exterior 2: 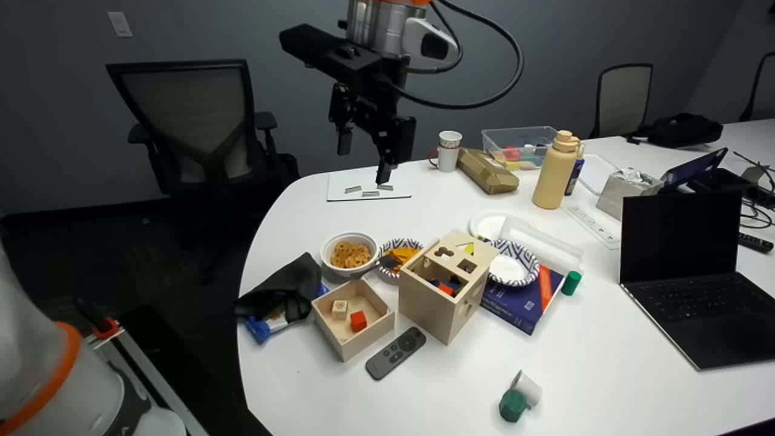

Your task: Use the black towel to clean the table

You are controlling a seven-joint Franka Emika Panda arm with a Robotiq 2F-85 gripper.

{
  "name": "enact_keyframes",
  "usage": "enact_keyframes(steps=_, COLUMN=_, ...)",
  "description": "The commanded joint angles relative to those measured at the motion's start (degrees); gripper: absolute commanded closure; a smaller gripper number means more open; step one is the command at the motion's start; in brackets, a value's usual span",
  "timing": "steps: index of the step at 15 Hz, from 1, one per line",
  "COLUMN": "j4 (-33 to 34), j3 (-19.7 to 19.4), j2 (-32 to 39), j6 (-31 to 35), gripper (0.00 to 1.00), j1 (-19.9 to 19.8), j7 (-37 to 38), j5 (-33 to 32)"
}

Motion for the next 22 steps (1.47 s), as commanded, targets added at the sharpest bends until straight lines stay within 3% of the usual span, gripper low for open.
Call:
enact_keyframes(steps=1, j4=0.10, j3=0.79, j2=0.06, j6=-0.12, gripper=0.00, j1=-0.87, j7=-0.26, j5=0.27)
enact_keyframes(steps=12, j4=0.16, j3=1.07, j2=0.28, j6=0.01, gripper=0.00, j1=-0.56, j7=-0.09, j5=0.56)
enact_keyframes(steps=16, j4=-0.91, j3=5.10, j2=1.93, j6=1.56, gripper=0.00, j1=2.42, j7=2.08, j5=2.99)
enact_keyframes(steps=22, j4=-0.95, j3=13.71, j2=9.36, j6=7.54, gripper=0.00, j1=6.93, j7=12.96, j5=6.61)
